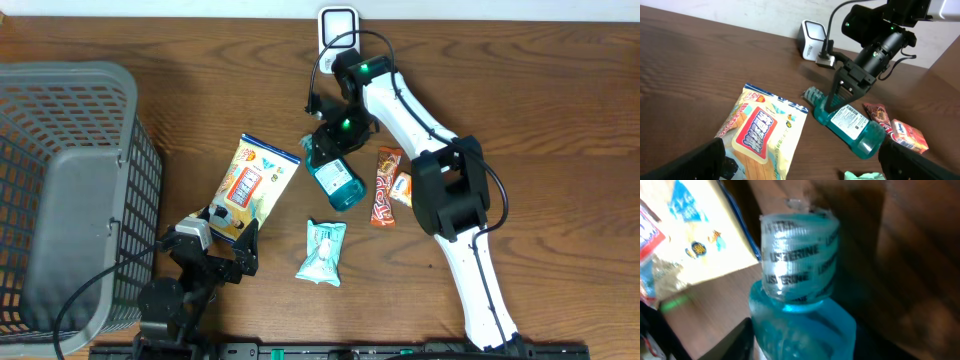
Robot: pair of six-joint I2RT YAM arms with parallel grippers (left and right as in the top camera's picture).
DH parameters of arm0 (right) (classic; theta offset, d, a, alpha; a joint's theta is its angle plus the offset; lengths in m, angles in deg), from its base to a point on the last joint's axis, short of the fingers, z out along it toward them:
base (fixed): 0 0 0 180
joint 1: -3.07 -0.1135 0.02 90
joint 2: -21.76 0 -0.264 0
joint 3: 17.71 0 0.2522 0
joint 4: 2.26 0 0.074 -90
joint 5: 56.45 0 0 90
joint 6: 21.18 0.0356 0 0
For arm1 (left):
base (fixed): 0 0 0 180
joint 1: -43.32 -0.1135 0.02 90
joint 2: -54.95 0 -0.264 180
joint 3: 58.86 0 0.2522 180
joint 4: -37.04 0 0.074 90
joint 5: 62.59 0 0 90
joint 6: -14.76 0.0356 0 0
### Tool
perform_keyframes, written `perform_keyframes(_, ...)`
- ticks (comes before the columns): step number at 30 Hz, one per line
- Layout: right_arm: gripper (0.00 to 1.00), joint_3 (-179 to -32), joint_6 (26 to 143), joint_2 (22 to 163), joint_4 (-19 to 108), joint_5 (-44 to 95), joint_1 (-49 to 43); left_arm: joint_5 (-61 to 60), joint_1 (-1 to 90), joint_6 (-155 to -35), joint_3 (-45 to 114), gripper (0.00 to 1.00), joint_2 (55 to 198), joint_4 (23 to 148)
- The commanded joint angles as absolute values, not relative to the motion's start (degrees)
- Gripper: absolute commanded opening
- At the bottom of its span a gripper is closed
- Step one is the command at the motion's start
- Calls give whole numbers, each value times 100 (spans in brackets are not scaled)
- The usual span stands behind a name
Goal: Scan the item barcode
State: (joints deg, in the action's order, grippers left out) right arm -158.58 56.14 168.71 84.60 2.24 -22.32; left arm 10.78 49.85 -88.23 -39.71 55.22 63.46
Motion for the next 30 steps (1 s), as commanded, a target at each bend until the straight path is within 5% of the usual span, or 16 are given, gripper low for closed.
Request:
perform_keyframes(1, 36, -15712, 5574, 17433, 8464, 1448, -2287, 987, 4965, -8707, -4057, 98, 5518, 6491)
perform_keyframes(17, 15, -17052, 7253, 17433, 9758, 4548, -2993, 987, 4965, -8707, -4057, 98, 5518, 6491)
perform_keyframes(26, 35, -16973, 7552, 17446, 9667, 4972, -3627, 987, 4965, -8707, -4057, 98, 5518, 6491)
perform_keyframes(30, 37, -16652, 7694, 17446, 9441, 4897, -3673, 987, 4965, -8707, -4057, 98, 5518, 6491)
